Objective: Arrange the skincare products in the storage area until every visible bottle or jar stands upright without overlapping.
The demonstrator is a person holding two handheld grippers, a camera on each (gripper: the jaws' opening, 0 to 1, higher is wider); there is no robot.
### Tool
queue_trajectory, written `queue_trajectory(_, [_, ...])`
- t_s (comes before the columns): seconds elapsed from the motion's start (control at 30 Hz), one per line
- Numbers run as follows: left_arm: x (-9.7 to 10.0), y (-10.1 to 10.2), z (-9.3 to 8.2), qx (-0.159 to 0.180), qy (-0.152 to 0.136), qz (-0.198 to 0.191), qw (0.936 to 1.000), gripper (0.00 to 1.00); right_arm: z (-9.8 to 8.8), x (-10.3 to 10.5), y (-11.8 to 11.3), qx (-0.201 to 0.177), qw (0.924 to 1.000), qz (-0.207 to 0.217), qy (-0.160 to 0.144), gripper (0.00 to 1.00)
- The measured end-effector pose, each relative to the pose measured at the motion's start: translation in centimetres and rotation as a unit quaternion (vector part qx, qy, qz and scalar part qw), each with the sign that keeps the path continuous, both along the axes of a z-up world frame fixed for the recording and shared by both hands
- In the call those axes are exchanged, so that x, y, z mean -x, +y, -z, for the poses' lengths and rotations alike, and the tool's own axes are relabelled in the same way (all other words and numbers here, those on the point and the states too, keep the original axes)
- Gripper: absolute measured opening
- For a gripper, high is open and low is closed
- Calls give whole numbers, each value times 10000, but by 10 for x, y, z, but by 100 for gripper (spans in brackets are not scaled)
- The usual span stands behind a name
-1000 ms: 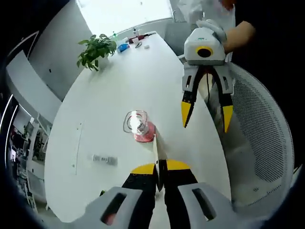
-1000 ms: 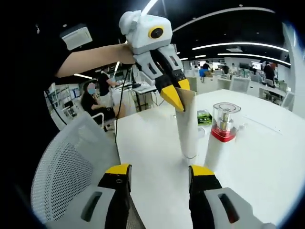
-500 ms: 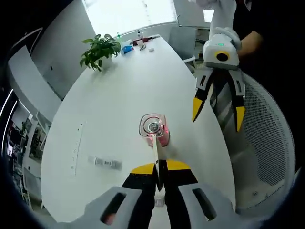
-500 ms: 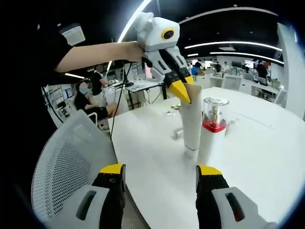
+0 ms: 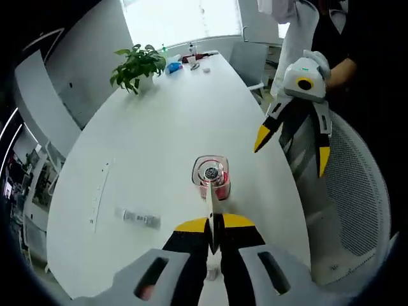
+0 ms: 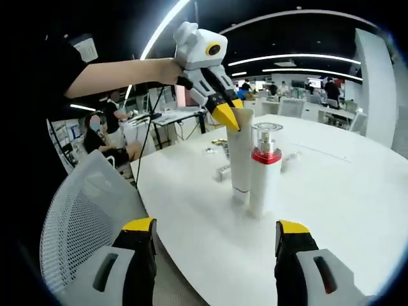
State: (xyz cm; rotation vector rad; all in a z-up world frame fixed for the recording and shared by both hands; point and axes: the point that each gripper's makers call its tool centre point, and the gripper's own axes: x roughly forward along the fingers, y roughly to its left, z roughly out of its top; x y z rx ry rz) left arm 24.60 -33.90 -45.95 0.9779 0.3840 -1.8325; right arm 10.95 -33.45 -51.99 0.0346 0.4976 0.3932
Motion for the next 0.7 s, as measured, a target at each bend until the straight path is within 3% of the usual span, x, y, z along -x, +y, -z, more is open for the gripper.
queue_trajectory(0.3, [-4,0,-1,79,-39,-31,10000,11,5,-1,-8,43,9995,310,-15,80])
queue_trajectory(0.4, [-2,1,0,86,12,-75,9999,11,6,-2,-9,115,9992,388,-66,87])
queue_trajectory(0.5, [-1,2,3,71,7,-90,9999,12,1,-5,-12,155,9978,500,-408,99])
queue_trajectory(0.7, [-5,4,7,17,-38,-120,9999,14,6,-3,-12,174,9981,508,-314,99])
